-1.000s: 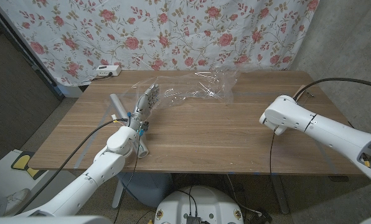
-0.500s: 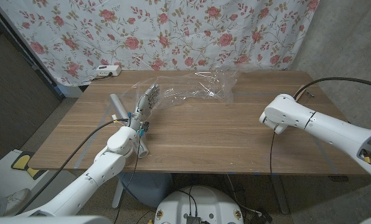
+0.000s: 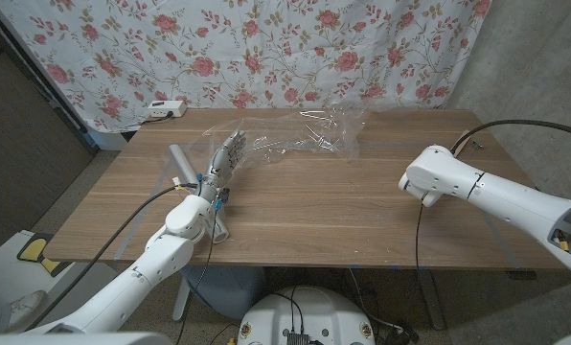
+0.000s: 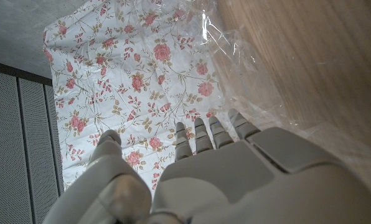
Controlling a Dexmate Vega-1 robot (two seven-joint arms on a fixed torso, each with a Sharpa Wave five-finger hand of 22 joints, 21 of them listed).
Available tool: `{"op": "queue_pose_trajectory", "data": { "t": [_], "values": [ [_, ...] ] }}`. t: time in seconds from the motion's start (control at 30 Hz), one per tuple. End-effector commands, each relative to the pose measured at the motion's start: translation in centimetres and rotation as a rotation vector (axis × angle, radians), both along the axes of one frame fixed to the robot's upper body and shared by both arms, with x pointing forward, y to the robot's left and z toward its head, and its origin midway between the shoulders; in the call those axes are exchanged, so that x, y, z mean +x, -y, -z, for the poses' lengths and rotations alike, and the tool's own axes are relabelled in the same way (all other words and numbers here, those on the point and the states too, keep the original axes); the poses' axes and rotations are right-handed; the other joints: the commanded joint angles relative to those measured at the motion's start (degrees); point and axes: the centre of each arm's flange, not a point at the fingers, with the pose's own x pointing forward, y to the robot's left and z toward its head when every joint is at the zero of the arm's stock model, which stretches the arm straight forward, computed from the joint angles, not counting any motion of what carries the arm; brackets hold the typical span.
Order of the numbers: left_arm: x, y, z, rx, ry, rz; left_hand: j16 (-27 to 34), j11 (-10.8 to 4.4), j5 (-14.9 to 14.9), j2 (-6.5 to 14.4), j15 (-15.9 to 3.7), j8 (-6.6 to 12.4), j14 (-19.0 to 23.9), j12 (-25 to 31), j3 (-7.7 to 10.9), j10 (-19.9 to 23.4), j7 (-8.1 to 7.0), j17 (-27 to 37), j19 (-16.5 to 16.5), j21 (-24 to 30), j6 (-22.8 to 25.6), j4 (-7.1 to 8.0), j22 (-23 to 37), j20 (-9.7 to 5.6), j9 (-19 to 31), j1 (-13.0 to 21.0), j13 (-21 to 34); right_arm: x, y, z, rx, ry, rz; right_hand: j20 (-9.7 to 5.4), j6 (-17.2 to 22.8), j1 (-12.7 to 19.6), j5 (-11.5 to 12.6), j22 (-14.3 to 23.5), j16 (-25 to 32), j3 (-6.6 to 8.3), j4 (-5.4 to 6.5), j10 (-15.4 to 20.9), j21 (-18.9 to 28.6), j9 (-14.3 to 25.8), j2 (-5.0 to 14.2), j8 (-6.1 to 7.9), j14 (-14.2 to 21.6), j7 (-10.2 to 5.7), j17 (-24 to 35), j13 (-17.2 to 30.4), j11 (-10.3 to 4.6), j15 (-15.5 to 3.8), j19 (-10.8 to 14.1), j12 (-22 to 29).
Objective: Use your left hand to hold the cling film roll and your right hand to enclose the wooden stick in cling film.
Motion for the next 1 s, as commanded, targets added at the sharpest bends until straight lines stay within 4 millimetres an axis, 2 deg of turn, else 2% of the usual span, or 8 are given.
{"op": "queue_pose_trajectory", "data": {
  "t": [0.03, 0.2, 0.23, 0.43, 0.8, 1.0],
  "values": [
    [0.12, 0.05, 0.12, -0.003, -0.003, -0.002, 0.2, -0.07, 0.0, 0.4, 0.07, -0.02, 0.1, 0.1, 0.27, 0.4, -0.05, 0.2, 0.5, -0.1, 0.2, -0.26, 0.2, 0.23, 0.3, 0.0, 0.1, -0.03, 0.1, -0.05, -0.002, 0.022, 0.011, -0.2, -0.7, 0.2, 0.1, 0.1, 0.4, -0.11, -0.4, 0.6, 0.4, 0.0, -0.71, -0.31, 0.8, 1.91, 0.0, 0.1, 0.05, -0.41, 0.8, 0.1],
    [0.14, 0.06, 0.13, -0.001, -0.005, -0.001, 0.2, -0.1, 0.0, 0.4, 0.06, -0.01, 0.1, 0.1, 0.27, 0.4, 0.01, 0.2, 0.5, -0.1, 0.3, -0.25, 0.2, 0.23, 0.3, 0.0, 0.1, 0.09, 0.22, 0.1, 0.01, 0.016, 0.016, -0.19, -1.7, 0.2, 0.1, 0.0, 0.6, -0.2, -0.6, 1.9, 0.4, -0.1, -0.96, -0.42, 1.7, 2.14, -0.3, -0.4, -0.22, -3.36, 1.3, -0.1],
    [0.14, 0.05, 0.13, -0.002, -0.004, 0.0, 0.2, -0.08, 0.0, 0.4, 0.09, 0.0, 0.1, 0.1, 0.27, 0.4, 0.0, 0.2, 0.5, -0.1, 0.3, -0.25, 0.2, 0.23, 0.3, 0.0, 0.1, 0.08, 0.24, 0.14, 0.011, 0.02, 0.018, -0.19, -1.8, 0.2, 0.1, 0.0, 0.4, -0.28, -0.64, 2.0, 0.4, -0.1, -1.12, -0.39, 1.5, 2.16, -0.4, -0.5, -0.8, -3.79, 1.4, -0.2],
    [0.17, 0.17, 0.13, 0.001, -0.004, 0.002, 0.2, -0.07, 0.0, 0.4, 0.1, -0.02, 0.1, 0.1, 0.27, 0.4, -0.04, 0.2, 0.5, -0.1, 0.2, -0.26, 0.2, 0.22, 0.3, 0.0, 0.1, 0.09, 0.23, 0.16, 0.015, 0.02, 0.018, -0.23, -2.1, 0.1, 0.2, 0.0, 0.6, -0.42, -0.7, 3.2, 0.4, -0.1, -1.31, -0.35, 2.3, 2.19, -0.6, -1.0, -1.11, -5.57, 2.0, -0.2],
    [0.11, 0.13, 0.09, -0.001, -0.003, 0.001, 0.2, -0.11, 0.0, 0.4, 0.07, -0.02, 0.1, 0.1, 0.28, 0.4, -0.05, 0.2, 0.5, -0.1, 0.2, -0.26, 0.2, 0.22, 0.3, 0.0, 0.1, 0.48, 0.63, 0.37, 0.048, -0.045, 0.014, -0.19, -2.1, -0.2, 0.3, 0.0, 0.3, -0.55, -0.62, 3.5, 0.3, -0.2, -1.35, -0.21, 2.0, 2.2, -0.7, -1.3, -0.83, -5.81, 2.4, -0.5],
    [0.16, 0.17, 0.13, 0.0, -0.005, 0.005, 0.2, -0.14, 0.0, 0.4, 0.04, -0.02, 0.1, 0.1, 0.28, 0.4, 0.05, 0.2, 0.6, -0.2, 0.2, -0.27, 0.2, 0.21, 0.3, 0.0, 0.1, 0.73, 0.65, 0.28, 0.057, -0.082, 0.011, -0.16, -1.8, -0.7, 0.3, 0.0, -0.2, -0.68, -0.41, 2.8, 0.1, -0.2, -1.24, -0.03, 1.0, 2.23, -0.7, -1.5, -0.47, -4.59, 2.3, -1.1]
  ]
}}
